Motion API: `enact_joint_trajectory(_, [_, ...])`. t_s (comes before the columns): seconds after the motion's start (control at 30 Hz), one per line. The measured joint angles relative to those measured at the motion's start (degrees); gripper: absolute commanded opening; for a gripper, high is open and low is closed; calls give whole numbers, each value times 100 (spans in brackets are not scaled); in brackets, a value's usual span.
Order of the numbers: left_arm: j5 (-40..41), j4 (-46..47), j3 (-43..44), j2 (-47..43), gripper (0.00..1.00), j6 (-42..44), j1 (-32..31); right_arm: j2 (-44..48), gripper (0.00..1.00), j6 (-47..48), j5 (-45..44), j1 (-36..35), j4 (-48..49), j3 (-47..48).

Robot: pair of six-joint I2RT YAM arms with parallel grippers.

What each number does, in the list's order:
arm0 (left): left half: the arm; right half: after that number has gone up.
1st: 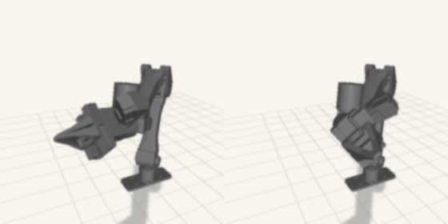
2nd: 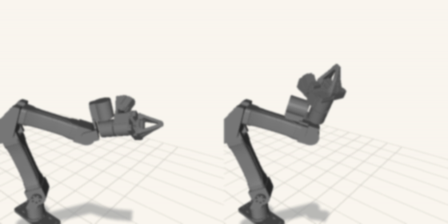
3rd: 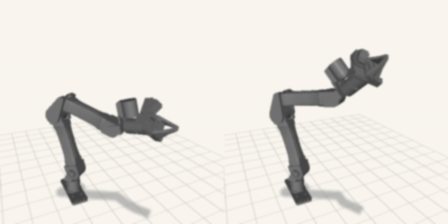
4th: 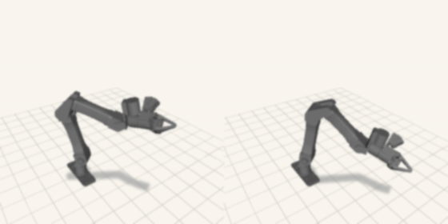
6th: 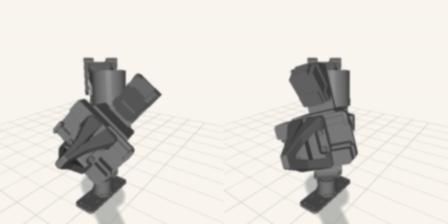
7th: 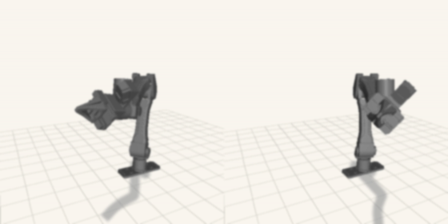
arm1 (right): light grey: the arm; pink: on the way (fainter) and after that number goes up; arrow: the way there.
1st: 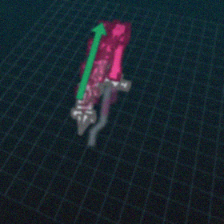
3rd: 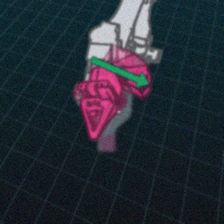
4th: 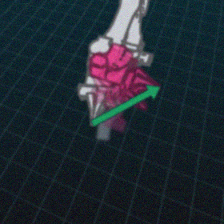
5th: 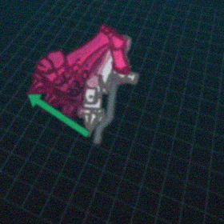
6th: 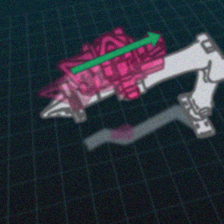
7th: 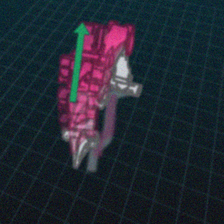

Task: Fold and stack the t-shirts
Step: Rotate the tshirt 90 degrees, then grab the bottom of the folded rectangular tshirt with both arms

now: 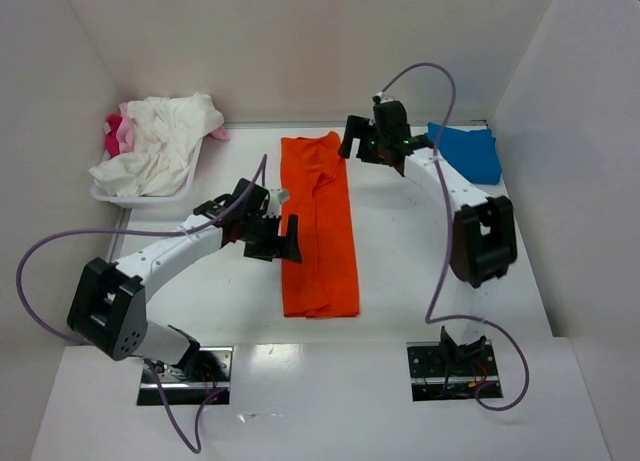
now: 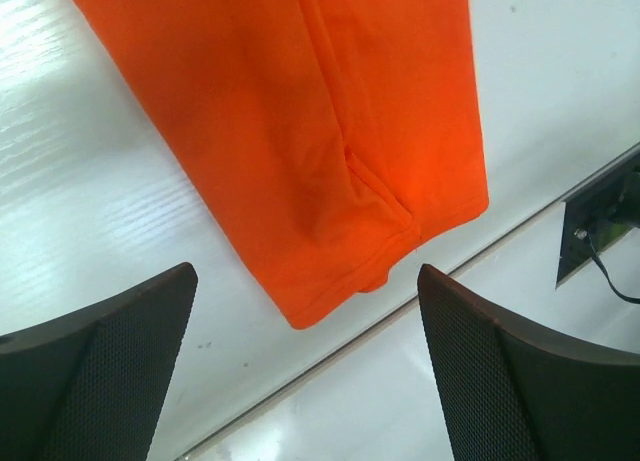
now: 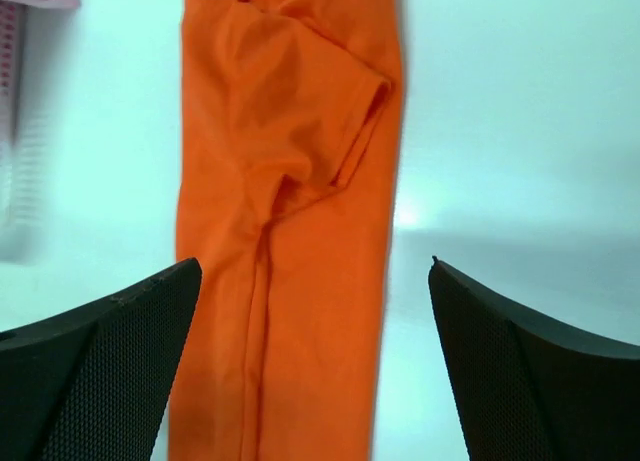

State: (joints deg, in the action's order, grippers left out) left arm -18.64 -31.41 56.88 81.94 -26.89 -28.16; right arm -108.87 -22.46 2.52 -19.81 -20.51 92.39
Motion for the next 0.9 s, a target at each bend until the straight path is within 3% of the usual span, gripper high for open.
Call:
enact_joint_trajectory(0.17, [-67, 141, -541, -844, 99, -376, -1, 1877, 100, -476, 69, -41, 328, -2058])
enact_joint_trajectory(0.3, [-125, 136, -924, -1221, 99, -587, -27, 2815, 100, -1052, 93, -414, 199, -3604])
enact_joint_trajectory(0.63, [-216, 124, -1068, -1360, 99, -815, -28, 4125, 90, -2468, 190, -1728, -578, -5417])
enact_joint_trajectory(0.9, [-228, 126, -1145, -1244, 99, -957, -84, 5483, 81, -3252, 595, -1875, -782, -6496])
